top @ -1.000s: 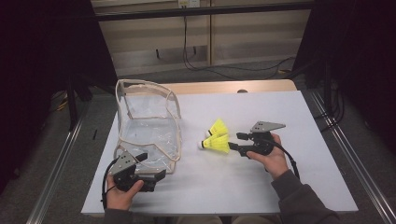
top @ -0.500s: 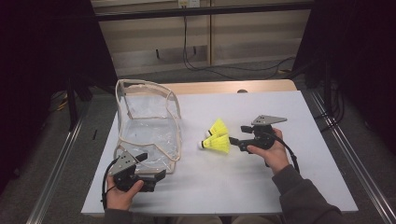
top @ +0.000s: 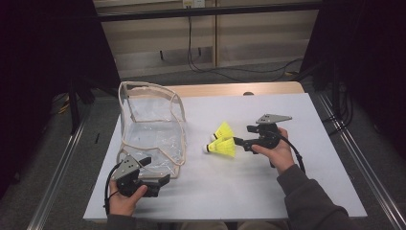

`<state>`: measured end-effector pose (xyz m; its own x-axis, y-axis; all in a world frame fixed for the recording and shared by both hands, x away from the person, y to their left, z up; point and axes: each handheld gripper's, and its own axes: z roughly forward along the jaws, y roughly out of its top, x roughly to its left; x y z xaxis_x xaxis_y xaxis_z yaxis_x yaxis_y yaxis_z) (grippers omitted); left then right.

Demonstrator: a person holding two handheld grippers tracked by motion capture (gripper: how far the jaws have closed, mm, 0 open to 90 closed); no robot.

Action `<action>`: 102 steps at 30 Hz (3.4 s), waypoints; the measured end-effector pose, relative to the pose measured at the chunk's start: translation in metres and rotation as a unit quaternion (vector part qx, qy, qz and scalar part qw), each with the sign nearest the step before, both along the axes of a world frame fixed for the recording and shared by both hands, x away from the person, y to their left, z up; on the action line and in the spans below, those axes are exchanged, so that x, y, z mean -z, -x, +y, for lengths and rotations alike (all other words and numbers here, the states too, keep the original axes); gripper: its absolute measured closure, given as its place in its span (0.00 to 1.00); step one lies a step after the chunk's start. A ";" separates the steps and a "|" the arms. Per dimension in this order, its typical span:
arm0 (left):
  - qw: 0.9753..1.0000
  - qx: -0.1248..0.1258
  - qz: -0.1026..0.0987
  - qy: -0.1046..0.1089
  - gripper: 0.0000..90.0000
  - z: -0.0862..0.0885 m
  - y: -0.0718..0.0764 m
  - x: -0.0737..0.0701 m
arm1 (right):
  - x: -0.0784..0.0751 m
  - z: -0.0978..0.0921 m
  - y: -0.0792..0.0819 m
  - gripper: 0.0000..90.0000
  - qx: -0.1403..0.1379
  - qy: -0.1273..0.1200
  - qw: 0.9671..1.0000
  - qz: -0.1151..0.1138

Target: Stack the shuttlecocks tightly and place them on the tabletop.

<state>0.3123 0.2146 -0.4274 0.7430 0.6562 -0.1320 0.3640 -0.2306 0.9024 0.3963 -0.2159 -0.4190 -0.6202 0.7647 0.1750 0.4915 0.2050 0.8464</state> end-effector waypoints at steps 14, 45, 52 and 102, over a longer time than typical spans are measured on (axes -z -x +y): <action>1.000 0.000 0.000 0.000 0.03 0.000 0.000 0.000 | -0.006 0.007 -0.013 0.20 0.006 0.005 1.000 0.004; 1.000 0.001 0.000 0.001 0.03 0.000 0.000 0.000 | -0.010 0.018 -0.037 0.17 0.029 0.020 0.999 0.013; 1.000 0.001 0.000 0.002 0.03 0.000 0.000 0.000 | -0.007 0.021 -0.041 0.17 0.034 0.024 0.999 0.017; 1.000 -0.003 -0.002 0.004 0.03 0.000 0.001 0.001 | 0.011 0.037 -0.049 1.00 -0.047 0.065 0.996 0.044</action>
